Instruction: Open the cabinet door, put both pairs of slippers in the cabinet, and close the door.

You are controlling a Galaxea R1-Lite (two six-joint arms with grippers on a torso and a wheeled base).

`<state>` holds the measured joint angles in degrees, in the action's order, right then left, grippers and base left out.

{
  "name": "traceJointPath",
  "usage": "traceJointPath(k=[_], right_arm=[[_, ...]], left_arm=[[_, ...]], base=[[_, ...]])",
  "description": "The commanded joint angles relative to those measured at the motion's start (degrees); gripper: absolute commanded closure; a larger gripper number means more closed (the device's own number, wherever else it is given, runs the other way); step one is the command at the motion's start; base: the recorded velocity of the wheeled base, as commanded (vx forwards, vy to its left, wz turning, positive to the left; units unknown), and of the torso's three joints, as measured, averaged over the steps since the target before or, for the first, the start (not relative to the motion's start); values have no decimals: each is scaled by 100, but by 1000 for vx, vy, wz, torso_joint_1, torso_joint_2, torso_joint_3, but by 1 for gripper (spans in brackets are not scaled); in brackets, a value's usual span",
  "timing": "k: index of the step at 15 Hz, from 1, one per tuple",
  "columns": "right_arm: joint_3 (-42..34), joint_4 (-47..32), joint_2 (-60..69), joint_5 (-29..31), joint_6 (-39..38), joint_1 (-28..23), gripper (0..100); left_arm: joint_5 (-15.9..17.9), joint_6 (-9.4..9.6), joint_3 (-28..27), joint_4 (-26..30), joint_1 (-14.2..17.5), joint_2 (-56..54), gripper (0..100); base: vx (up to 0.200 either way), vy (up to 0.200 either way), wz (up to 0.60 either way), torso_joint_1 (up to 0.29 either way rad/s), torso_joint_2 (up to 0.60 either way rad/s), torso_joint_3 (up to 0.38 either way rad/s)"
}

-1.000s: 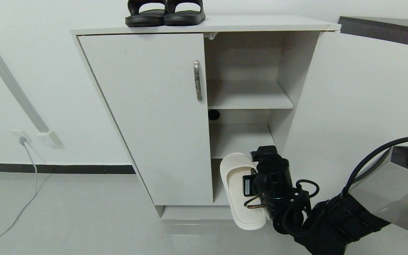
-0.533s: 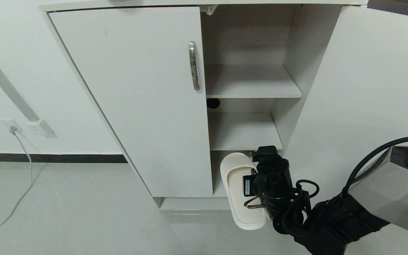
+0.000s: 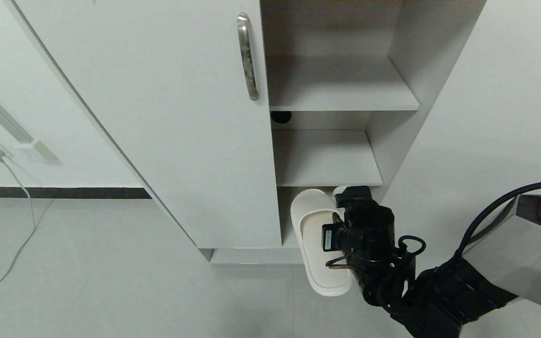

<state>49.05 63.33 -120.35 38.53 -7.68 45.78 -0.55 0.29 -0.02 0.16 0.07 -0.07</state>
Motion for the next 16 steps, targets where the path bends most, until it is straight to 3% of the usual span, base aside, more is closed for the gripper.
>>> traceJointPath(k=[1, 2, 4, 16], right_arm=[[-177, 312, 55, 5, 223, -7, 100], [-362, 1138, 55, -4, 698, 2, 100], [-555, 2043, 37, -30, 1295, 2, 100], [-564, 2298, -173, -39, 1313, 2, 100]], left_arm=[[-7, -3, 2, 2, 1, 7, 100], [-7, -3, 2, 2, 1, 7, 100], [-7, -3, 2, 2, 1, 7, 100], [-7, -12, 2, 2, 1, 7, 100]], base=[[0, 0, 0, 12, 7, -198], [0, 0, 0, 2, 2, -198], [0, 0, 0, -2, 0, -117], [0, 0, 0, 0, 0, 0]])
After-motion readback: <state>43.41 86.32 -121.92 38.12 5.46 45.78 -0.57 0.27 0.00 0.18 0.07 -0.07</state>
